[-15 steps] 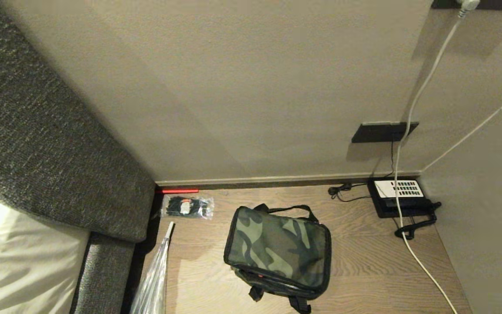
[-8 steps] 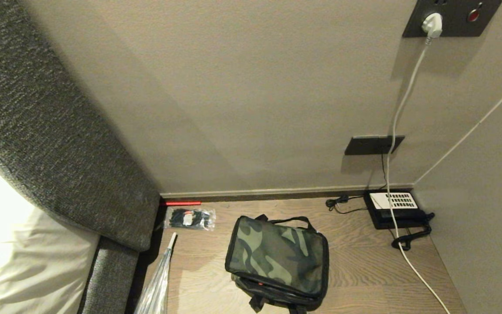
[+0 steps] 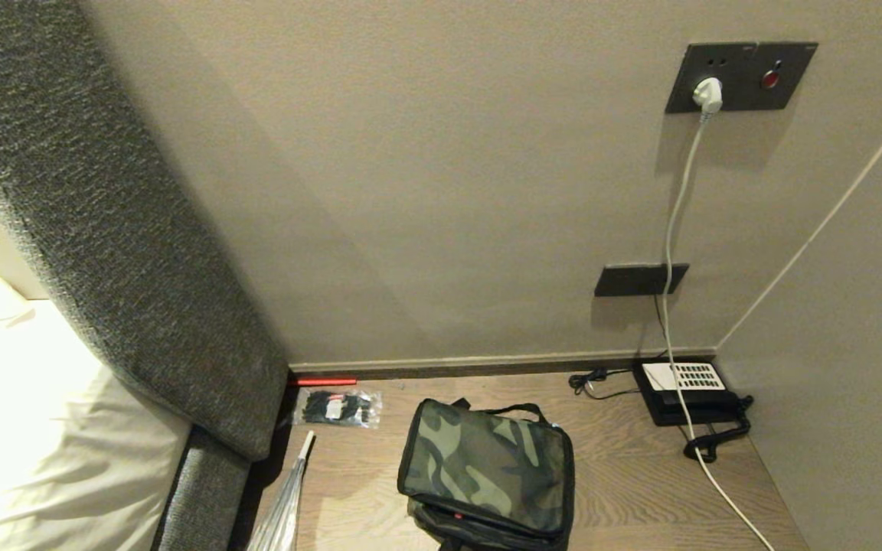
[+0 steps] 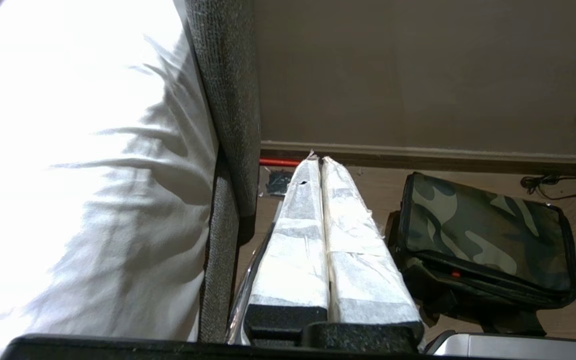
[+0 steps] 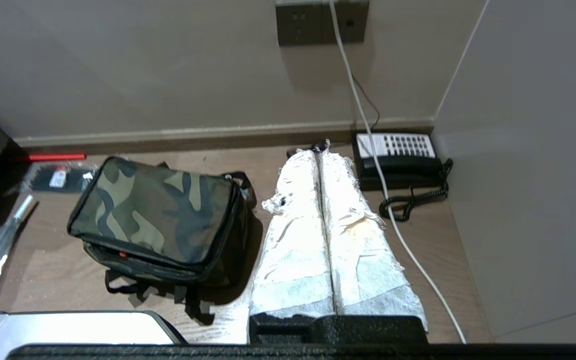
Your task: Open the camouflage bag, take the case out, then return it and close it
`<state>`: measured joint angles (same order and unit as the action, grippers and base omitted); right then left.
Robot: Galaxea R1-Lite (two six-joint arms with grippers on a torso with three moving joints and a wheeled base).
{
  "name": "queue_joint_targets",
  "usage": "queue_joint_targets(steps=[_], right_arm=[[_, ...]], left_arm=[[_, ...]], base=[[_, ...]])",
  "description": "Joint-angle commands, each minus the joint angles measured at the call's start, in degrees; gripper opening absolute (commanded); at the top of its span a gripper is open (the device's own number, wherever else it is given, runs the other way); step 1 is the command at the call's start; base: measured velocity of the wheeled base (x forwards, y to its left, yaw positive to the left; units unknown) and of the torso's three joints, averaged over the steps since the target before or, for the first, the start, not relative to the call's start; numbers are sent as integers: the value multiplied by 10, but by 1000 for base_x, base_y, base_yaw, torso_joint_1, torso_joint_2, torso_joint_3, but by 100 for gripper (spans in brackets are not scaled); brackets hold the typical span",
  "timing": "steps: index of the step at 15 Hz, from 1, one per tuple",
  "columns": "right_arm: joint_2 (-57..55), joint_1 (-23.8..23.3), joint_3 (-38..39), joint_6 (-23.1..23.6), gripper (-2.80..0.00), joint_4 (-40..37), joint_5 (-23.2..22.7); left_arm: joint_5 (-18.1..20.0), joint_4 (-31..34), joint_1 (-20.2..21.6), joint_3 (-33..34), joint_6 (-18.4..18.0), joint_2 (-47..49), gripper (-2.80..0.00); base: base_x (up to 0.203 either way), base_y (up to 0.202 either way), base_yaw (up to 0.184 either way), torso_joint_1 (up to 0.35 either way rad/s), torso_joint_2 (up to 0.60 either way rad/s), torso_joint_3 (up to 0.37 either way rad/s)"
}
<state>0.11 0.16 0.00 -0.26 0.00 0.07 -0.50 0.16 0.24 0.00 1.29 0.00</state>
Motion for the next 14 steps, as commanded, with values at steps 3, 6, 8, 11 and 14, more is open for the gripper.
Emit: queue_joint_targets(steps=[3,6,8,11,14], right_arm=[[1,0,0,-1,-280,0,1],[1,0,0,-1,-280,0,1],[1,0,0,-2,-280,0,1],[1,0,0,-1,-280,0,1],[1,0,0,-1,-280,0,1]], left_arm=[[0,0,0,2,1,0,-280],[0,0,0,2,1,0,-280],[0,0,0,2,1,0,-280],[0,0,0,2,-1,0,-280],[0,0,0,2,-2,0,-280]], base=[[0,0,0,0,0,207],[0,0,0,4,1,199],[0,0,0,5,0,207],[0,0,0,4,6,202],[0,0,0,2,2,132]])
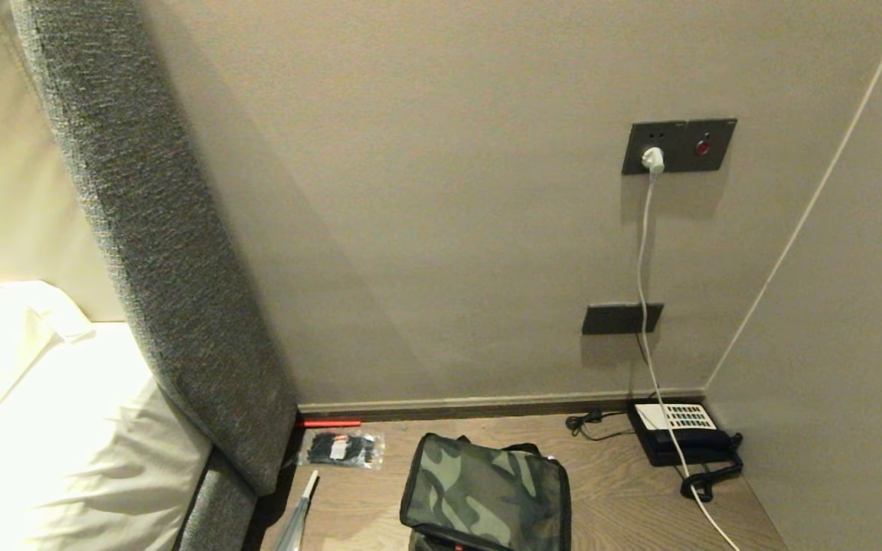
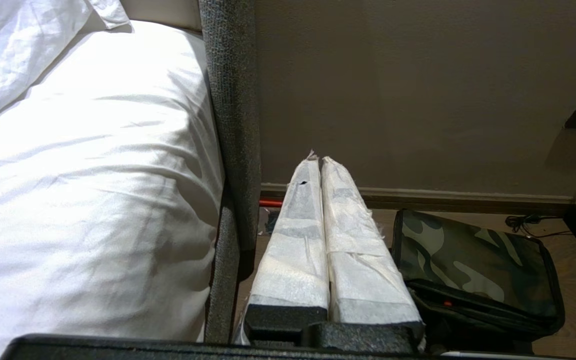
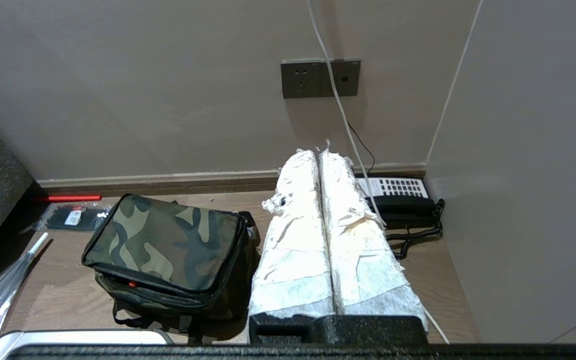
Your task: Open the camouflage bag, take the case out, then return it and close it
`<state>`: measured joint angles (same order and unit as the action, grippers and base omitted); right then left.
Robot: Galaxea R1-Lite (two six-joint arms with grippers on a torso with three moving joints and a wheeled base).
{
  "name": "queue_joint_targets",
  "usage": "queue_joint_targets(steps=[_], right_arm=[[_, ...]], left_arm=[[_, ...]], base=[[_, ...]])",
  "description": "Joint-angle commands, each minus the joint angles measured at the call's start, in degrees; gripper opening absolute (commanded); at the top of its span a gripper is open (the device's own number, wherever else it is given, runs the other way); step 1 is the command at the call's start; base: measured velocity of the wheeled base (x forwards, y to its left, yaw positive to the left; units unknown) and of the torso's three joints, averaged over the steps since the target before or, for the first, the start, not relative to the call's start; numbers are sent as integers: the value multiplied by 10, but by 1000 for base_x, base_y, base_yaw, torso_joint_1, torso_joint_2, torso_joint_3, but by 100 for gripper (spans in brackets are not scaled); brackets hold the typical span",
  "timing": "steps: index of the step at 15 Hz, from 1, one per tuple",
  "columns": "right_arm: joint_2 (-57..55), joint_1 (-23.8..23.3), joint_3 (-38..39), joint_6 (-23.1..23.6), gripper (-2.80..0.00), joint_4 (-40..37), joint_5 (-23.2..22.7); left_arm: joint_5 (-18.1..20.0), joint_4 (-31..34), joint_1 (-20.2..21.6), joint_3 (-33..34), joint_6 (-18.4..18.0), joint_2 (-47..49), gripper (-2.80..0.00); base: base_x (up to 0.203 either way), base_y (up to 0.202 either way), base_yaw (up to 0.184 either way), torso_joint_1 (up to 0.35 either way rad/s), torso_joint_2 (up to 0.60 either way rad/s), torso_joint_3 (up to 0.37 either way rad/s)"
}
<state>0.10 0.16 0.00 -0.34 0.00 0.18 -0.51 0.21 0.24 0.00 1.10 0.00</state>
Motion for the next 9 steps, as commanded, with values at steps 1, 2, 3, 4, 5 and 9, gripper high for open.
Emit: queue_joint_targets(steps=[1,2,3,4,5,9], right_arm=[[1,0,0,0,-280,0,0],[1,0,0,0,-280,0,0],[1,0,0,-1,-280,0,0],[1,0,0,0,-280,0,0],[1,0,0,-1,-280,0,0],[1,0,0,-1,-280,0,0]], left_arm=[[0,0,0,2,0,0,-280],[0,0,0,2,0,0,-280],[0,0,0,2,0,0,-280],[0,0,0,2,0,0,-280],[0,0,0,2,0,0,-280],[0,0,0,2,0,0,-280]], base=[[0,0,0,5,5,34],[0,0,0,0,0,0],[0,0,0,0,0,0],[0,0,0,0,0,0],[0,0,0,0,0,0],[0,0,0,0,0,0]])
